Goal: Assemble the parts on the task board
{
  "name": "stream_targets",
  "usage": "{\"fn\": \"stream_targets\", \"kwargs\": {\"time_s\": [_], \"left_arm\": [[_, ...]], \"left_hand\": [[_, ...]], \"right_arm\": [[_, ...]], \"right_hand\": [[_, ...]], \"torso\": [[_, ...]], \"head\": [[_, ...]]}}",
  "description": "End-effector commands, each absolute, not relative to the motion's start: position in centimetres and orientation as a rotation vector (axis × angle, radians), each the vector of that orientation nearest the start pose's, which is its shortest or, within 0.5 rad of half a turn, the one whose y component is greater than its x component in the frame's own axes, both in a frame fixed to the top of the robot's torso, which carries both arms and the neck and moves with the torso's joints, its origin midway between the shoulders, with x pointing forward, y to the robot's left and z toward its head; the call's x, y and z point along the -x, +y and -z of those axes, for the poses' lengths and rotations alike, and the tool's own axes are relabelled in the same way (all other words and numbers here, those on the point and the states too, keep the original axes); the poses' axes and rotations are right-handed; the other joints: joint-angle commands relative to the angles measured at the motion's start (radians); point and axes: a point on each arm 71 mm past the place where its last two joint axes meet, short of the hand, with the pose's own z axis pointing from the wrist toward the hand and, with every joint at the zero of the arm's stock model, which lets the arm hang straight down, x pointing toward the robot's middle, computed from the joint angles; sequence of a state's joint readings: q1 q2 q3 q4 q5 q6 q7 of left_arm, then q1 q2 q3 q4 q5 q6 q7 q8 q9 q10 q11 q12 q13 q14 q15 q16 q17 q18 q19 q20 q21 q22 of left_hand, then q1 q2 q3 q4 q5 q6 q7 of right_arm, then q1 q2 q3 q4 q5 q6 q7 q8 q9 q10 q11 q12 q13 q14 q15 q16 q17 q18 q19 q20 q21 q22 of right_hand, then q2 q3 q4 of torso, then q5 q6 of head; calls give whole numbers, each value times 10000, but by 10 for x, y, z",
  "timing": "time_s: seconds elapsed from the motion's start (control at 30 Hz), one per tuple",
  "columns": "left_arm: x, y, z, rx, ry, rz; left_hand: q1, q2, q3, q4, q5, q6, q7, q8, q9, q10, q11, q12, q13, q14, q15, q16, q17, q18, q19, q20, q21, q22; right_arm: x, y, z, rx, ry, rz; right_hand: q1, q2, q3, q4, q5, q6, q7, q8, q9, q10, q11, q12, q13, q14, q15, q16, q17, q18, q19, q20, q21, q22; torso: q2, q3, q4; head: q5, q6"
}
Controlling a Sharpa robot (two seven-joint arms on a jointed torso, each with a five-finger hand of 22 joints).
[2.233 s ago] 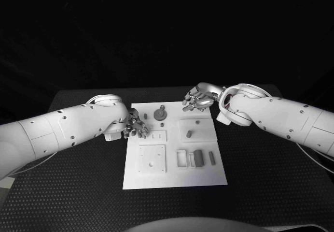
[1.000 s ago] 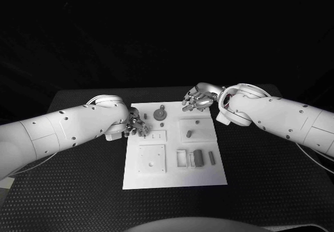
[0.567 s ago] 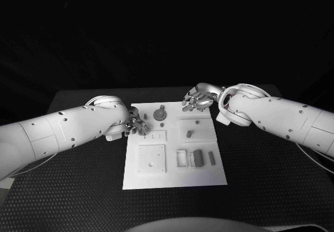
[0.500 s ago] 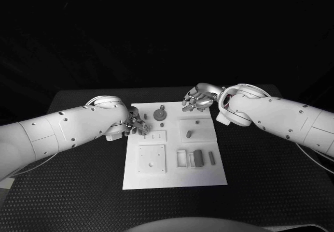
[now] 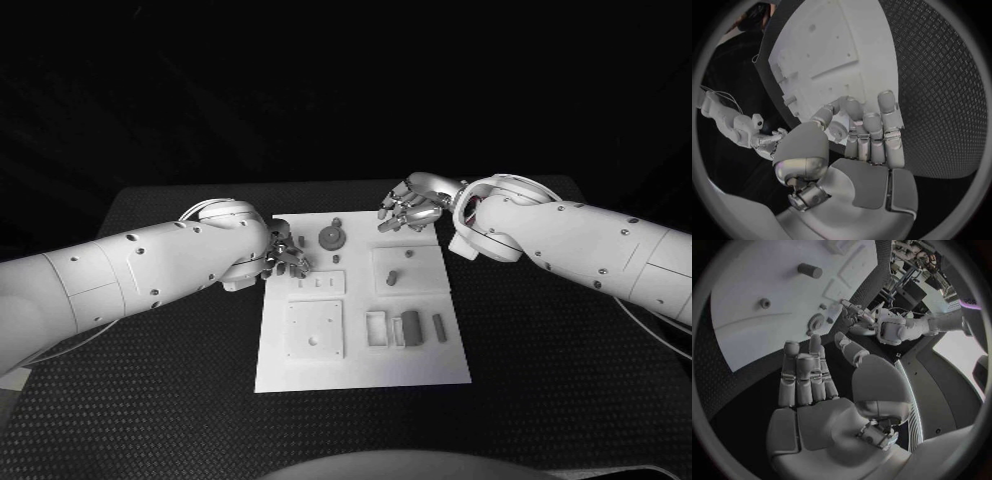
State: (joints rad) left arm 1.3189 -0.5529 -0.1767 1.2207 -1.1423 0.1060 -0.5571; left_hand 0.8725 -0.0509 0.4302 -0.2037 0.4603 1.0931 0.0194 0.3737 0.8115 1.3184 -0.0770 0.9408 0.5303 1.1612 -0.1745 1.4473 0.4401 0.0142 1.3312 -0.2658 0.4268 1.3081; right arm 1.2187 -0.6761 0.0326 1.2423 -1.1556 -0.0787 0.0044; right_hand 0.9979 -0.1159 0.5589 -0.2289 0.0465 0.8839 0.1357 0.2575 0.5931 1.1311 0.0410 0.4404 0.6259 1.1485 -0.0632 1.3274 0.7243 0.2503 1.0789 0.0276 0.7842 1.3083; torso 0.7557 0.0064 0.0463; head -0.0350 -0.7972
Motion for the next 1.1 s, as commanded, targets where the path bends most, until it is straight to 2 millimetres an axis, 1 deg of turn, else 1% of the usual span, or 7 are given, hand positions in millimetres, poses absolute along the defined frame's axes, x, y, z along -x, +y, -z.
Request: {"fn": "stream_targets", "kwargs": {"time_s": [0.03,0.2,0.4,0.5,0.67,0.9,1.1], "left_arm": [[-535,163,222,525,21929,2147],[-534,161,220,552,21532,2327],[-534,160,221,626,21364,2410],[-533,159,222,557,21251,2410],[-531,158,222,599,21055,2502],[-530,157,226,558,21066,2501],[-528,156,231,534,21092,2503]], "left_hand": [[902,772,786,-744,30,-274,184,-104,0,-69,31,27,-20,20,-30,-10,-18,-113,6,-63,4,197],[962,730,808,-775,36,-328,205,-170,4,-67,49,35,-23,20,-15,-8,-22,-104,9,-57,3,199],[1060,696,848,-794,41,-410,240,-290,-31,-63,80,46,-27,29,9,-5,-29,-88,22,-44,2,198],[1157,657,882,-810,44,-416,251,-336,-48,-63,90,51,-31,34,17,-6,-34,-76,29,-36,0,197],[1258,614,909,-815,57,-425,262,-381,-60,-65,100,54,-36,39,25,-11,-41,-64,41,-27,-2,195],[1304,601,918,-814,63,-417,264,-393,-62,-58,102,62,-35,48,27,-10,-43,-59,50,-23,-2,194],[1311,595,916,-809,60,-412,265,-396,-62,-57,103,64,-35,50,28,-11,-44,-58,53,-21,-2,194]], "right_arm": [[-540,-190,181,-481,18569,-8348],[-540,-191,181,-488,18572,-8344],[-540,-191,181,-489,18577,-8344],[-540,-191,181,-493,18578,-8340],[-540,-191,181,-495,18582,-8339],[-540,-191,181,-490,18589,-8352],[-540,-191,182,-495,18590,-8351]], "right_hand": [[-89,30,-9,71,36,107,177,-68,17,-37,37,29,14,-83,-19,-37,-10,115,-44,-33,-63,160],[-90,28,-10,71,36,106,177,-68,17,-38,37,29,14,-83,-19,-36,-10,115,-44,-33,-64,160],[-90,27,-10,71,37,106,177,-69,18,-38,37,29,14,-84,-19,-37,-11,115,-44,-33,-64,160],[-90,27,-10,72,36,106,177,-70,18,-39,37,29,14,-84,-19,-37,-11,115,-44,-33,-64,160],[-92,28,-11,73,36,105,178,-71,19,-39,38,29,14,-84,-19,-36,-11,115,-44,-33,-64,160],[-94,28,-12,74,36,106,178,-71,20,-39,38,29,14,-84,-18,-36,-11,115,-44,-32,-64,160],[-93,27,-12,74,37,105,178,-72,20,-39,38,29,14,-84,-18,-36,-12,115,-44,-33,-64,161]], "torso": [[2,6,-6],[1,1,-4],[4,7,-7],[1,3,-4],[0,-1,-4],[1,4,-2],[4,-10,-11]], "head": [[-11,5],[-16,9],[-15,11],[-22,6],[-28,6],[-19,12],[-24,25]]}}
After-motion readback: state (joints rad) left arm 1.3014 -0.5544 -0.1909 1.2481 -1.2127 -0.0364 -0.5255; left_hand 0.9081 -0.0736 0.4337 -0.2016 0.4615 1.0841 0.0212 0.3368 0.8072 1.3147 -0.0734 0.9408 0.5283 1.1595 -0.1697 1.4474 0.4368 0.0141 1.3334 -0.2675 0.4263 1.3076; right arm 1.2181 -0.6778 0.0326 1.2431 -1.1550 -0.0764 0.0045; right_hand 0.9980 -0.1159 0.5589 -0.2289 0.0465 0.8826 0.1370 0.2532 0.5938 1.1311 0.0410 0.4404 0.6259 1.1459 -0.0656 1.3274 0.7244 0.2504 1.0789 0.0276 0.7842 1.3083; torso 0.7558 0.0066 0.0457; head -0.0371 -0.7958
